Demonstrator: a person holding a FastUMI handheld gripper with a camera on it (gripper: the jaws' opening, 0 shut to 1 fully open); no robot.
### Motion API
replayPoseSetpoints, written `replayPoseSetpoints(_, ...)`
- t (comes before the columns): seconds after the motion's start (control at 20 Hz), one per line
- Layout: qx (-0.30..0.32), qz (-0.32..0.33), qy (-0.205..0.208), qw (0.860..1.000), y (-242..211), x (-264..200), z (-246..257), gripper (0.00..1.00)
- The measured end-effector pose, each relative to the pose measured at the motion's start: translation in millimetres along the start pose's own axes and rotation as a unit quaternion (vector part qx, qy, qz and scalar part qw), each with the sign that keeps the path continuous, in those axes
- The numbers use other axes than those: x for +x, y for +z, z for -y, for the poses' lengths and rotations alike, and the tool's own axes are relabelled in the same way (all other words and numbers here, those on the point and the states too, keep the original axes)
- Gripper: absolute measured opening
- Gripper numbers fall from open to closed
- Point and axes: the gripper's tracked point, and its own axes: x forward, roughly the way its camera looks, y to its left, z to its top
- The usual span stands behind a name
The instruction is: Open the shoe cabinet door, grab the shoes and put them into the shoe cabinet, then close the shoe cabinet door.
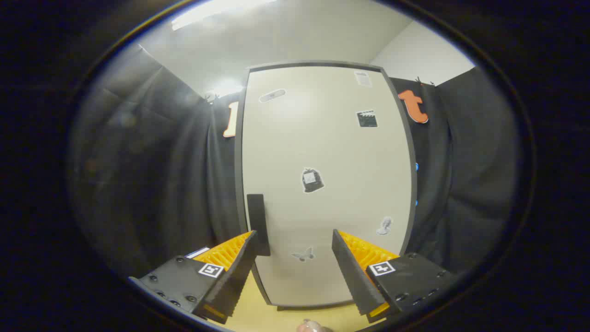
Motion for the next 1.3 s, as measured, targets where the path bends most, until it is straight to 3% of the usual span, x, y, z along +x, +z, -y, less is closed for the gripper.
replayPoseSetpoints(0.35, -0.003, -0.008, 0.007, 1.000, -16, 47, -39, 0.97)
replayPoseSetpoints(0.75, 0.004, -0.012, -0.017, 1.000, -29, 93, -42, 0.97)
replayPoseSetpoints(1.3, -0.007, -0.020, -0.022, 1.000, -32, 105, -41, 0.97)
